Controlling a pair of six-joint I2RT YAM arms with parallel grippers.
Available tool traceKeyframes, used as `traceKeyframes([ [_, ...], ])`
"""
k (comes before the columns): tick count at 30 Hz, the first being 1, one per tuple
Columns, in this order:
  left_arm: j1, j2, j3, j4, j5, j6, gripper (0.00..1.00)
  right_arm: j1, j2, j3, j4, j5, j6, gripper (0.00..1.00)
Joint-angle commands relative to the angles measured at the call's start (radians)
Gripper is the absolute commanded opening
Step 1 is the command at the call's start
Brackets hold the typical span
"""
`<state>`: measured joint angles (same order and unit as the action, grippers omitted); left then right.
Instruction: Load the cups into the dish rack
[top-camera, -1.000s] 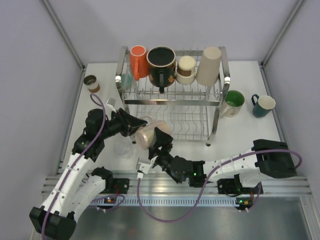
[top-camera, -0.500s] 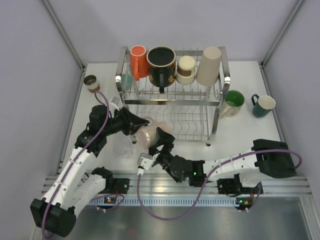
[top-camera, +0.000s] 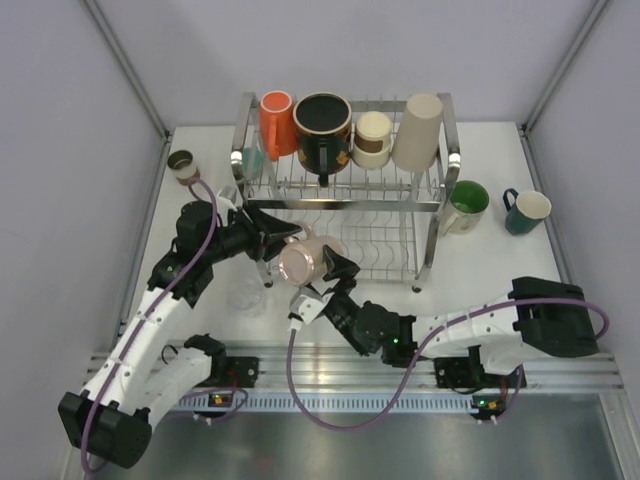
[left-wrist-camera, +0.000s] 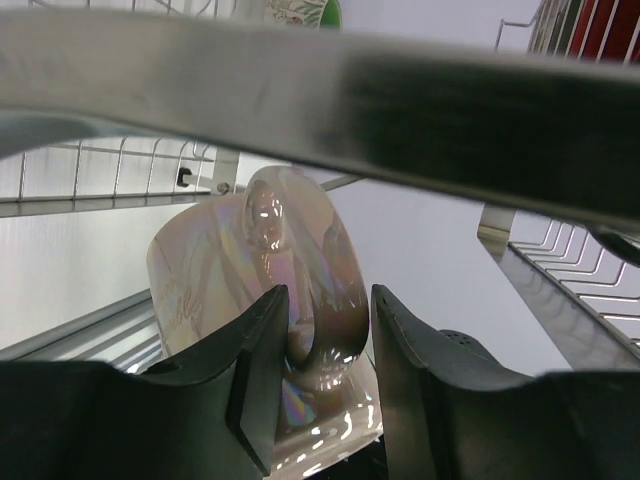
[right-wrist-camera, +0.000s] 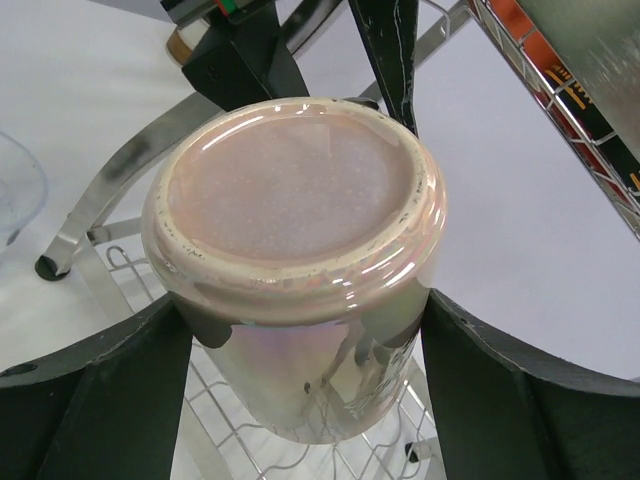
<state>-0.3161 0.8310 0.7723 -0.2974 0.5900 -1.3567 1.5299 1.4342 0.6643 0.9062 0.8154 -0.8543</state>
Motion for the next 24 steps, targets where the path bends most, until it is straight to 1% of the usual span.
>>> traceKeyframes([
  [1,-0.008,-0.004,0.042,0.064,0.027,-0.065,0.44,-0.06,-0.044,0.008,0.149,0.002,0.03,0.0],
  [4,-0.008,0.006,0.038,0.066,0.016,-0.067,0.45,-0.092,-0.031,0.021,0.14,0.016,0.061,0.0],
  [10,-0.008,0.025,0.054,0.064,0.016,-0.056,0.5,-0.109,-0.023,0.018,0.148,0.033,0.096,0.0],
  [11,-0.009,0.022,0.058,0.064,0.014,-0.058,0.51,-0.111,-0.026,0.024,0.139,0.04,0.115,0.0],
  [12,-0.008,0.023,0.061,0.066,0.01,-0.058,0.52,-0.119,-0.037,0.03,0.088,0.041,0.141,0.0],
  [14,-0.008,0.025,0.067,0.064,0.007,-0.055,0.54,-0.131,-0.046,0.049,0.044,0.037,0.233,0.0],
  [15,-0.009,0.022,0.068,0.066,0.007,-0.058,0.59,-0.139,-0.047,0.052,0.037,0.042,0.254,0.0],
  [16,-0.009,0.02,0.07,0.064,0.004,-0.055,0.62,-0.139,-0.044,0.052,0.049,0.063,0.288,0.0],
  [18,-0.009,0.016,0.07,0.064,-0.005,-0.05,0.62,-0.143,-0.044,0.054,0.059,0.074,0.343,0.0],
  [24,-0.008,0.007,0.068,0.063,-0.025,-0.045,0.65,-0.146,-0.003,0.069,0.138,0.125,0.386,0.0],
])
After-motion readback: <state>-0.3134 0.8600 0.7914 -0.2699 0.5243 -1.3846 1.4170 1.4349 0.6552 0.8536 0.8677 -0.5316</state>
